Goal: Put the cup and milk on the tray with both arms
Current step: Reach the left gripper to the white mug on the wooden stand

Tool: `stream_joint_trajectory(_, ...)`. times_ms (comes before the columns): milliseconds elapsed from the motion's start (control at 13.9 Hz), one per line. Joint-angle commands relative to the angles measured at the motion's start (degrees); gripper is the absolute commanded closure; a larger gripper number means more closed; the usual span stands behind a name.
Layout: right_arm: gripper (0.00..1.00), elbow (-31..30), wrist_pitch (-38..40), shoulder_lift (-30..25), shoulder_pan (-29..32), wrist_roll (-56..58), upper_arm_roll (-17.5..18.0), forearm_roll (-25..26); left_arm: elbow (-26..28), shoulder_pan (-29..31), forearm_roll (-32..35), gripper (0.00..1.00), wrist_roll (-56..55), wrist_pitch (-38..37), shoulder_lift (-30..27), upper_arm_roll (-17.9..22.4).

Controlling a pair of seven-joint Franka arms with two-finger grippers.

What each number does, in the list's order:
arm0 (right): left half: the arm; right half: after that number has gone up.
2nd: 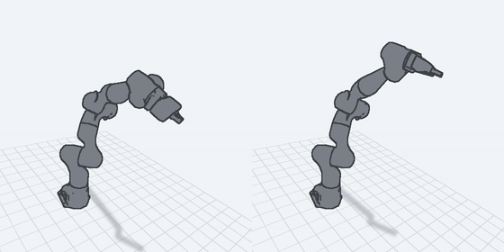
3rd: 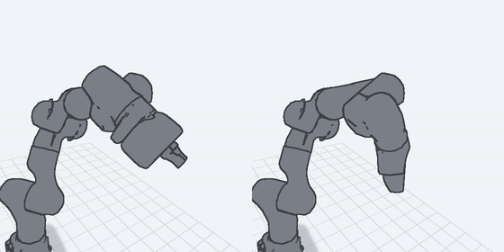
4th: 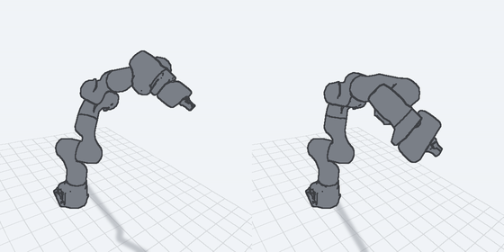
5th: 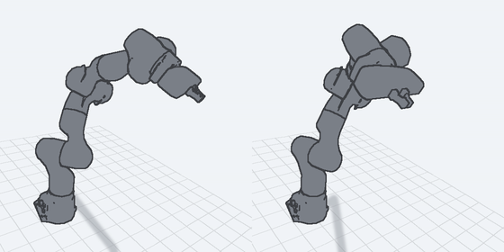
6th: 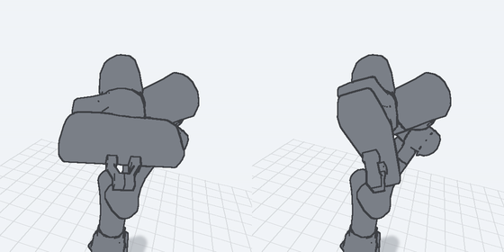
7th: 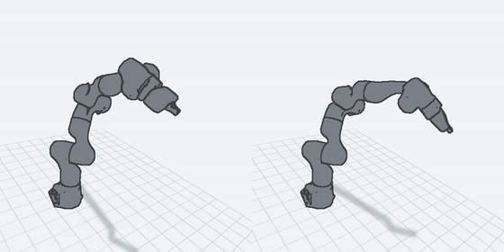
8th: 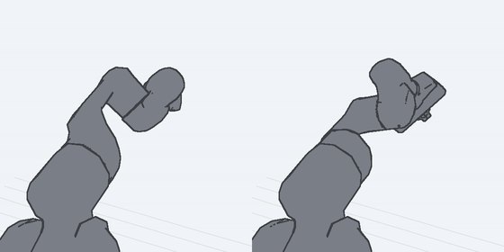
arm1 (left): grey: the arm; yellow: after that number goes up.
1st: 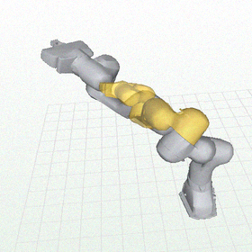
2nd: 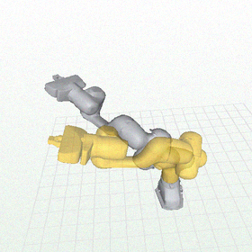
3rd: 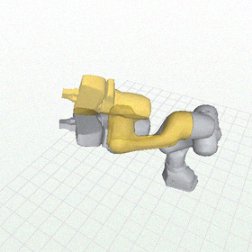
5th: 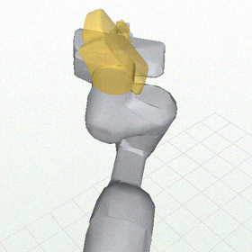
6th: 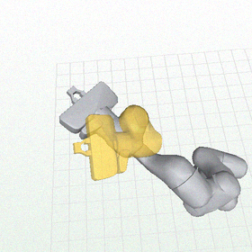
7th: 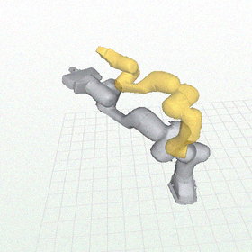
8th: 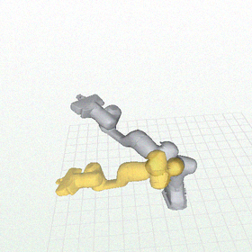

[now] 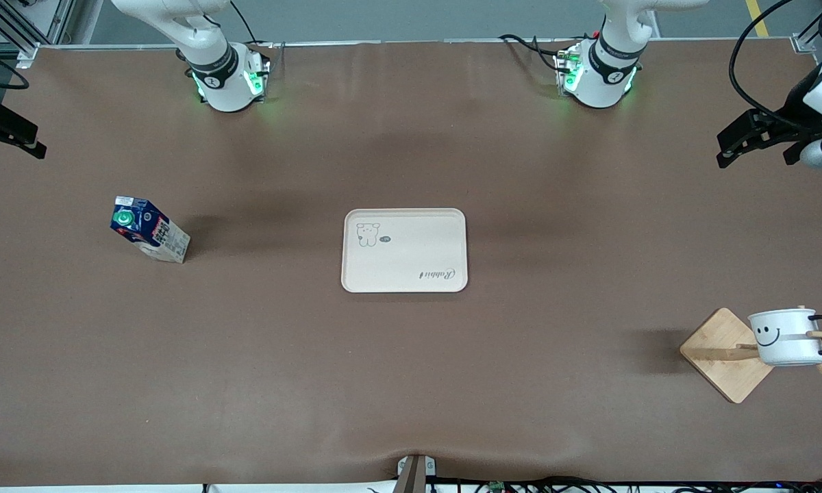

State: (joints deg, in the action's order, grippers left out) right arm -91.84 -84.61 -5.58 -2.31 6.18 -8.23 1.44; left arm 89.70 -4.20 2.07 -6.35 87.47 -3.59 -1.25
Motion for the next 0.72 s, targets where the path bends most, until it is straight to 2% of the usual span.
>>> stream_joint_trajectory(0,0.0,1.67,0.94,0.74,0.11,-0.73,0.15,0.05,-1.1,0.24,0.48,0.0,0.82,-1.16,0.17,-0.07)
stream_joint_trajectory(216,0.0,1.67,0.94,0.74,0.37,-0.65,0.15,0.05,-1.37,0.24,0.57,0.0,0.2,-1.16,0.78,0.02)
stream_joint_trajectory(433,0.0,1.67,0.85,1.1,0.38,-0.56,0.15,0.05,-2.34,0.33,0.57,0.0,-0.33,-0.47,3.85,0.19)
stream_joint_trajectory(649,0.0,1.67,0.85,1.18,0.46,-0.56,0.15,0.05,-1.37,2.7,2.4,0.0,-0.5,5.41,5.61,0.19)
